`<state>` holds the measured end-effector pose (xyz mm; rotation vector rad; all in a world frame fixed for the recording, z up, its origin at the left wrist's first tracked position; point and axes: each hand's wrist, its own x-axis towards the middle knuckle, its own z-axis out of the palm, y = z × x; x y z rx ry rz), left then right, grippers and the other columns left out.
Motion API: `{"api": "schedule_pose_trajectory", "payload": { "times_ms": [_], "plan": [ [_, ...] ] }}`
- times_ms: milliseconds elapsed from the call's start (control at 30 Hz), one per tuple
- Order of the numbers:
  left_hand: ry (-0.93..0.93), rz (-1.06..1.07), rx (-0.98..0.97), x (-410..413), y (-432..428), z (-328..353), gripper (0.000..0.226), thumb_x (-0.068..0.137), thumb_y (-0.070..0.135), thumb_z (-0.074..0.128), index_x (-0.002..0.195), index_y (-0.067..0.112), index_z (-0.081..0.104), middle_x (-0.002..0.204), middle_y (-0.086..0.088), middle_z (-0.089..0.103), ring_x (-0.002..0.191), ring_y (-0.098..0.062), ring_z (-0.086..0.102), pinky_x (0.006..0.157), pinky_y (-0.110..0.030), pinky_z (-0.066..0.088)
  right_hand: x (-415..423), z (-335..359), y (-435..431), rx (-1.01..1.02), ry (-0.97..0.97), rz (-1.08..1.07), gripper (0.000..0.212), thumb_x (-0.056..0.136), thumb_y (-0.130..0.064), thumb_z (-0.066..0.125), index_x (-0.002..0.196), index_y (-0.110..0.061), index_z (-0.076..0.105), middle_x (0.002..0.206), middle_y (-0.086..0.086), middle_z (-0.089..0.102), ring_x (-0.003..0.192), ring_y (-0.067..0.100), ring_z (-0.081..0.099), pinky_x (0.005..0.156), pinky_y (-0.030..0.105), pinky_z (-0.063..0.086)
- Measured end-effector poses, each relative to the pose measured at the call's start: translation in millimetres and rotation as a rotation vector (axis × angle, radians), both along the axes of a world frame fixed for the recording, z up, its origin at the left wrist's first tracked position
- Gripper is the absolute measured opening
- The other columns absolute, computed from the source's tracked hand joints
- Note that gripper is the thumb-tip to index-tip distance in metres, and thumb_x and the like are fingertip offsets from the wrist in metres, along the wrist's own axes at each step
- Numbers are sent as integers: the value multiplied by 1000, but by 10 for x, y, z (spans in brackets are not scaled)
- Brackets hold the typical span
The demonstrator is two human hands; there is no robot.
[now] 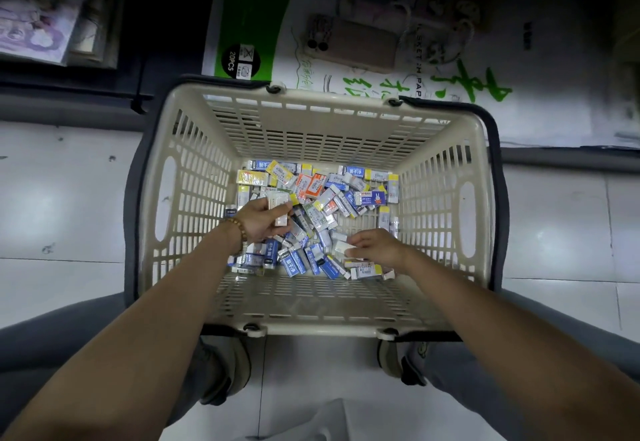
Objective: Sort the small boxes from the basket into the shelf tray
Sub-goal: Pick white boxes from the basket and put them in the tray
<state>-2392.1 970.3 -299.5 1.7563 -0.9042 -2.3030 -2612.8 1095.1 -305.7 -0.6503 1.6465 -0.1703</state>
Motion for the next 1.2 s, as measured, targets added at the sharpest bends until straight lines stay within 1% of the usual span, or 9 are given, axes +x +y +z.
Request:
{"api": "schedule_pose_trajectory", "payload": {
  "times_ms": [167,300,367,467,633,733,900,1067,1200],
  "plan": [
    [62,-104,-61,-249,-145,563,34,88,29,58,112,6,53,92,-5,66,63,-9,69,57,-21,57,-171,736,-444,-76,-179,-163,35,84,-12,68,117,-10,56,99,3,63,76,8,57,60,16,50],
    [55,-222,-223,-365,-335,1226,56,87,40,57,130,6,45,110,-4,58,73,-8,66,55,-17,53,-227,1565,-778,-209,-338,-194,21,91,-15,59,111,-21,55,103,-1,66,81,11,67,72,21,55],
    [82,-263,-266,-369,-446,1628,49,88,42,54,124,8,51,121,-8,56,87,-14,63,58,-18,54,-255,2007,-863,-307,-343,-148,25,92,-15,57,117,-21,55,104,1,69,80,10,70,70,21,56],
    [200,-239,-235,-314,-563,2259,26,93,27,52,106,5,54,107,-12,60,86,-17,64,59,-20,57,-281,2605,-889,-464,-263,-79,30,90,-12,59,119,-19,57,102,2,71,82,7,69,59,15,51],
    [323,-161,-375,-173,-523,3005,20,93,17,50,109,5,55,97,-5,65,78,-13,69,66,-19,57,-255,3259,-782,-772,-167,-139,24,70,-21,77,92,-16,68,82,1,74,75,8,69,63,15,51],
    [405,-69,-435,-126,-434,3176,32,86,21,57,112,2,58,104,-5,69,89,-14,70,69,-17,56,-217,3445,-716,-901,-184,-222,37,57,-35,81,91,-22,76,93,1,75,86,13,71,71,15,52],
    [481,-11,-375,-147,-331,3174,38,76,30,61,103,4,64,99,-9,72,90,-16,70,66,-15,55,-47,3593,-747,-935,-198,-124,25,70,-23,75,95,-20,74,94,3,74,88,15,71,72,15,53],
    [487,-185,-369,-250,-282,3159,45,74,37,61,109,9,63,103,-5,72,96,-16,68,72,-19,55,68,3541,-764,-940,-97,-61,19,74,-20,75,93,-21,74,92,-2,75,86,13,71,79,21,56],
    [410,-330,-499,-309,-227,3145,47,69,21,74,113,13,59,101,-1,72,94,-17,69,74,-21,55,90,3493,-778,-979,-32,-111,14,75,-15,76,87,-21,73,88,-3,75,81,14,72,75,23,57]
  ]
}}
